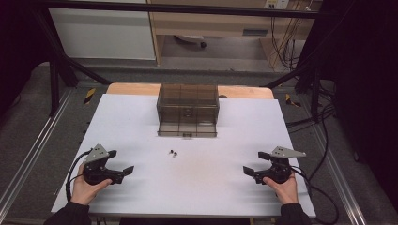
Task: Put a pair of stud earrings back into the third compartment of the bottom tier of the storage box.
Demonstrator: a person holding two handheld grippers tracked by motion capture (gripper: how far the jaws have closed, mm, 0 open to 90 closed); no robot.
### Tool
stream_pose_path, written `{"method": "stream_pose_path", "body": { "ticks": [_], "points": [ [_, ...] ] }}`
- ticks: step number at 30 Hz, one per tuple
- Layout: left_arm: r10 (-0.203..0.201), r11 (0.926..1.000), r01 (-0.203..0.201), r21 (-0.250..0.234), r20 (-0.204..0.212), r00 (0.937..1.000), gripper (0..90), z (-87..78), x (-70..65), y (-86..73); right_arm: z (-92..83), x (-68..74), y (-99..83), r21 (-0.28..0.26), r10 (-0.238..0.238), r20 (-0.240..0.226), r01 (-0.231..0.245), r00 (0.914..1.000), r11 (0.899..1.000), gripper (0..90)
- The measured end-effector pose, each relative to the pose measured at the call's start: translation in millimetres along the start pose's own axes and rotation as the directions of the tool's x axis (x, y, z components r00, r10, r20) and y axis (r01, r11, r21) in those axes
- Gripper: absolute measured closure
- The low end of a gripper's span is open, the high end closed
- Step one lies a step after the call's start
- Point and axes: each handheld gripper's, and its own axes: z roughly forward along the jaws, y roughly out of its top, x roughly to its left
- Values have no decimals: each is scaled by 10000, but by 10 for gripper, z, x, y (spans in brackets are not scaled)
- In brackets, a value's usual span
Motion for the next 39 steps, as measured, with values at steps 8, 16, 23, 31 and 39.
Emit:
{"method": "stream_pose_path", "body": {
  "ticks": [8,16,23,31,39],
  "points": [
    [30,9999,-30,108,-26,10000,16,3,-19,25,-6,-3,0,64,-31,14,31,10000,10000,8],
    [92,9998,-90,182,-78,9999,17,30,-37,56,1,-7,1,166,-86,65,85,9999,9998,9],
    [240,9989,-235,409,-119,9996,18,85,-92,93,7,-6,-2,239,-100,63,99,9999,9997,9],
    [262,9984,-256,501,-115,9996,20,134,-147,137,8,-7,-3,278,-114,66,112,9999,9995,10],
    [520,9967,-519,621,14,9986,23,233,-250,242,15,-8,-6,323,-159,112,155,9998,9994,10]
  ]
}}
